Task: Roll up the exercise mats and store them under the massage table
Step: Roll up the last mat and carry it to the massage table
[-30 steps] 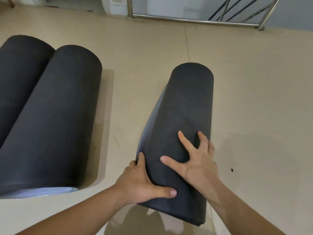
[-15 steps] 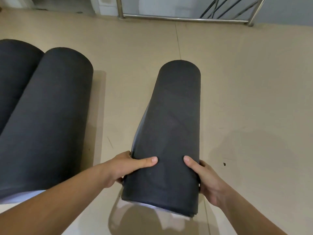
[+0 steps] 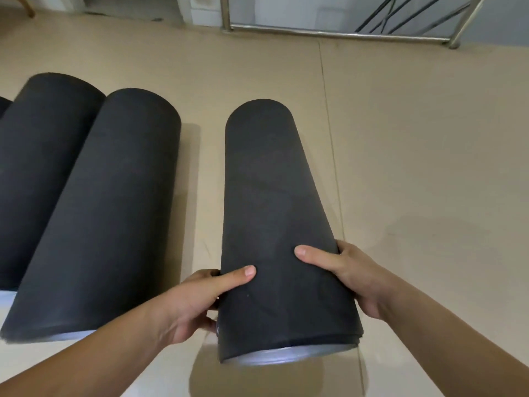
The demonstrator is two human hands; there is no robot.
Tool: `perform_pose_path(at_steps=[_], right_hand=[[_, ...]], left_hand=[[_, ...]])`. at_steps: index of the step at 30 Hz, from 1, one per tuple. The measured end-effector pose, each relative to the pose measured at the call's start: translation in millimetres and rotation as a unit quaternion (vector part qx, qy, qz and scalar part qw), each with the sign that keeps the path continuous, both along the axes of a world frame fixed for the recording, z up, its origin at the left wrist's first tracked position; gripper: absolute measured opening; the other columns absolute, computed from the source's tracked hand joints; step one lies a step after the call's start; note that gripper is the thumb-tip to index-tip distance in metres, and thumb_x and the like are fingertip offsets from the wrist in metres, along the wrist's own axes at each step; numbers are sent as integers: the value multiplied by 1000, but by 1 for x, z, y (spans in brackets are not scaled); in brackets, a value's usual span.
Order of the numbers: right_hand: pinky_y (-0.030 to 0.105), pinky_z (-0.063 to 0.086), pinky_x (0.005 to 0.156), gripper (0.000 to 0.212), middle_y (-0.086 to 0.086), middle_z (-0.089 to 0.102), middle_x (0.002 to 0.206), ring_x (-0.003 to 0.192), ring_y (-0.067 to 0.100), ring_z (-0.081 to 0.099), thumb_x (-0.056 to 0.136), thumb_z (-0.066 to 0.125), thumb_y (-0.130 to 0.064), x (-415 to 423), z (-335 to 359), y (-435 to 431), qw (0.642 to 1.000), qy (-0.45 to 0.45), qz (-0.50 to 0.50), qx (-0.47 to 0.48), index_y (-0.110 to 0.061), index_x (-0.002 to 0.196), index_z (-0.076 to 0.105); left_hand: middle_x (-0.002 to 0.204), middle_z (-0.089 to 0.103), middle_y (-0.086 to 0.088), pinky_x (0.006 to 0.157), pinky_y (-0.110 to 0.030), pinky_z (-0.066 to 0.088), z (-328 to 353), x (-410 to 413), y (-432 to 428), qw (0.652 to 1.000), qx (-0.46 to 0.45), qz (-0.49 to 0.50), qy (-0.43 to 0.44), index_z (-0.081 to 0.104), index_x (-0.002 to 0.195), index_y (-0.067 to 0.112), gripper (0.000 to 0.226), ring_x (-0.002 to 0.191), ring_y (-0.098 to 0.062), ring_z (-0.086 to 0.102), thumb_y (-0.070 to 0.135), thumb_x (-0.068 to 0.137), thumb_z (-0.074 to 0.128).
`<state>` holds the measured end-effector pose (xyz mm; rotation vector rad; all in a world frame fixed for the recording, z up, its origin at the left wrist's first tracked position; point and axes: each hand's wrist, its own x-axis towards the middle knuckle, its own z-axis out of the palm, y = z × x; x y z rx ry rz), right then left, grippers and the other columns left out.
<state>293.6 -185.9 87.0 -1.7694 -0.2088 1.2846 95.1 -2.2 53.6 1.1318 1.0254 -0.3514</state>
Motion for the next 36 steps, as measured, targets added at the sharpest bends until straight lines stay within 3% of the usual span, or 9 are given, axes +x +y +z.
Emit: perform_pose_path(at_steps=[3,7,14,19,21,28,30,34,36], right_hand=[[35,59,92,67,-6,82,111,100,15,80,71,94,-44,-1,62,22,1000,13,19,-14,-20,128,69],[41,56,104,80,-10,81,116,108,15,77,63,100,-54,-2,184,45,998,10,48,-35,-26,131,68],[41,56,100,82,-14,80,114,112,17,74,61,98,-61,-2,449,113,993,18,75,-88,-30,129,65],[42,57,101,80,-8,74,125,115,20,70,66,93,-57,28,590,160,990,26,95,-105,-28,133,60],[42,57,102,82,-7,74,125,114,20,70,64,95,-59,60,624,177,987,20,110,-112,-27,132,61],[31,55,73,91,-5,78,117,106,20,73,54,99,-66,180,701,256,976,18,181,-123,-24,126,64],[33,54,75,90,-4,77,117,107,21,72,55,96,-67,204,716,290,970,16,203,-129,-23,126,64],[42,57,92,97,-3,77,120,112,24,71,50,96,-72,232,728,374,958,13,251,-136,-22,127,65],[39,58,89,97,-2,79,118,111,24,72,50,97,-70,245,726,425,954,7,268,-133,-20,127,66]], left_hand=[[112,81,3,100,-59,58,63,-10,11,999,-14,33,-1,66,129,19,89,117,-25,71,57,57,100],[115,80,6,100,-55,58,181,-26,24,997,-39,63,-8,66,130,22,81,117,-22,72,56,64,97],[119,79,8,103,-55,57,437,-41,71,993,-54,108,2,65,131,25,102,118,-21,70,72,46,96],[109,82,8,100,-55,58,576,-12,94,986,-75,146,21,66,123,25,92,114,-22,71,67,47,96],[111,81,5,99,-53,59,608,14,101,983,-76,164,32,67,126,24,99,114,-23,73,69,43,98],[114,81,0,100,-50,59,679,123,142,963,-91,250,34,66,131,20,107,113,-24,74,67,42,102],[115,80,-1,99,-48,59,694,143,165,956,-86,278,31,67,130,20,106,114,-24,73,67,42,102],[111,74,-1,81,-40,56,724,171,234,945,-85,314,17,65,104,24,64,105,-21,67,62,61,93],[115,72,-2,85,-42,54,721,182,274,939,-89,333,17,65,105,24,65,108,-23,66,63,61,92]])
